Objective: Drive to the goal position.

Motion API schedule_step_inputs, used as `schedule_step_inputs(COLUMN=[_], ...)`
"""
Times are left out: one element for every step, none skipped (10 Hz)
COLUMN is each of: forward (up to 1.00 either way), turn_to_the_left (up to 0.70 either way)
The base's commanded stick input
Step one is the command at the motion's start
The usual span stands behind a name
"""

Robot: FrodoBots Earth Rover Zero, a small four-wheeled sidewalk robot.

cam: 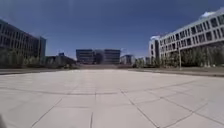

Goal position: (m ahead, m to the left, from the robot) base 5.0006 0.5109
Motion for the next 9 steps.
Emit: schedule_step_inputs(forward=[0.54,0.54,0.54,0.54,0.53,0.53,0.54,0.52,0.52], turn_to_the_left=[0.01,0.02,0.03,0.00,0.02,0.00,0.00,0.00,0.00])
